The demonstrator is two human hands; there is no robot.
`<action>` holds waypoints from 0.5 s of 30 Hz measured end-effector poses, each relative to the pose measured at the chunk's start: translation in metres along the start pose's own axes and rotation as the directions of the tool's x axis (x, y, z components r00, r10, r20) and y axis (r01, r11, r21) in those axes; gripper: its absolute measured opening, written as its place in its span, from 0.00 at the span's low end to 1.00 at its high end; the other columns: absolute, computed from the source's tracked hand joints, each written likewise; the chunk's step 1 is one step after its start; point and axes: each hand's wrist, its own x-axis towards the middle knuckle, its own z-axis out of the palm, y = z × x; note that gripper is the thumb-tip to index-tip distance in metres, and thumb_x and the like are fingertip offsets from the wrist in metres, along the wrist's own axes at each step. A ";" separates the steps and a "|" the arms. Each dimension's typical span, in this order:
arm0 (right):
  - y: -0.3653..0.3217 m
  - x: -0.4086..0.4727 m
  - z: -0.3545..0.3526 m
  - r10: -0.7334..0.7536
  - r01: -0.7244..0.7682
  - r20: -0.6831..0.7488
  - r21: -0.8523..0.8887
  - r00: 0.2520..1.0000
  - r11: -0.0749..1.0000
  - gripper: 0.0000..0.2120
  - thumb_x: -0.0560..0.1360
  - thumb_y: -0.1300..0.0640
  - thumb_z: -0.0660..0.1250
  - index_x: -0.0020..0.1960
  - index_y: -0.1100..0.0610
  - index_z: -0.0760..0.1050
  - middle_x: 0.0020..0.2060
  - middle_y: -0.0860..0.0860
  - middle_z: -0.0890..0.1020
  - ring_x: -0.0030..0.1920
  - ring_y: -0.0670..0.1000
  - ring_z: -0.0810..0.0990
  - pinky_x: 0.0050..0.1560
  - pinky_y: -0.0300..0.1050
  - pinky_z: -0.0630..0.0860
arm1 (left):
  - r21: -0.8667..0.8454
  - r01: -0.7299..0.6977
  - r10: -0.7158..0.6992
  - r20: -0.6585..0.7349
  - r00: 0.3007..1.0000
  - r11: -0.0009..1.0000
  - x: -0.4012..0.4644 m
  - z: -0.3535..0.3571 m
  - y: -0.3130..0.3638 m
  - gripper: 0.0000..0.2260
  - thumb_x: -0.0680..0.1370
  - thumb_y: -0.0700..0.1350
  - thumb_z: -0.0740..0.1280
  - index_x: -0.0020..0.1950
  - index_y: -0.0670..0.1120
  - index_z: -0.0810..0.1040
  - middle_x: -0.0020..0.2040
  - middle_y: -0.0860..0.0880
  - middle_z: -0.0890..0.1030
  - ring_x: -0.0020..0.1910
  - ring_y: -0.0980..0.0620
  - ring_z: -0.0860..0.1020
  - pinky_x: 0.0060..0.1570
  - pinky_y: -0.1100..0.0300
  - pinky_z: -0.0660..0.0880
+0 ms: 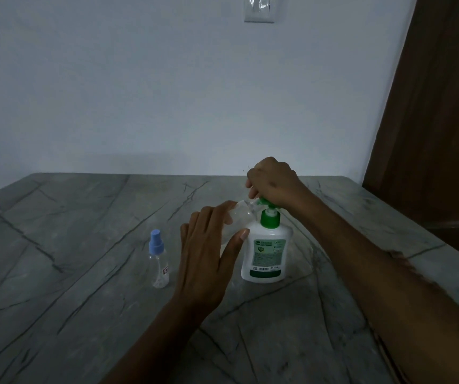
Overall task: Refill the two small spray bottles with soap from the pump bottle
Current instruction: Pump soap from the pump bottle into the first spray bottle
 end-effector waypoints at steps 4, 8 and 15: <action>0.007 0.000 0.004 0.038 -0.038 0.013 0.016 0.999 0.999 0.26 0.68 0.47 0.57 0.53 0.65 0.81 0.46 0.60 0.87 0.48 0.61 0.87 0.56 0.62 0.83 | 0.010 -0.019 0.020 -0.018 1.000 1.000 0.000 0.001 -0.002 0.17 0.82 0.58 0.58 0.67 0.52 0.72 0.54 0.55 0.75 0.52 0.55 0.73 0.54 0.58 0.67; 0.003 0.002 0.002 0.021 -0.021 0.018 -0.013 1.000 1.000 0.23 0.71 0.48 0.58 0.52 0.63 0.81 0.45 0.58 0.87 0.46 0.60 0.87 0.56 0.61 0.83 | 0.011 -0.020 0.020 -0.022 1.000 1.000 0.001 0.001 -0.002 0.17 0.82 0.58 0.58 0.68 0.53 0.71 0.53 0.55 0.75 0.52 0.56 0.73 0.56 0.60 0.66; 0.009 0.008 0.004 0.030 -0.031 0.019 0.029 0.999 0.999 0.17 0.76 0.54 0.62 0.52 0.64 0.82 0.42 0.56 0.88 0.46 0.59 0.87 0.57 0.59 0.83 | 0.012 -0.027 0.028 -0.022 0.999 1.000 0.001 0.000 -0.001 0.17 0.82 0.57 0.58 0.67 0.51 0.72 0.53 0.54 0.75 0.52 0.56 0.73 0.56 0.62 0.65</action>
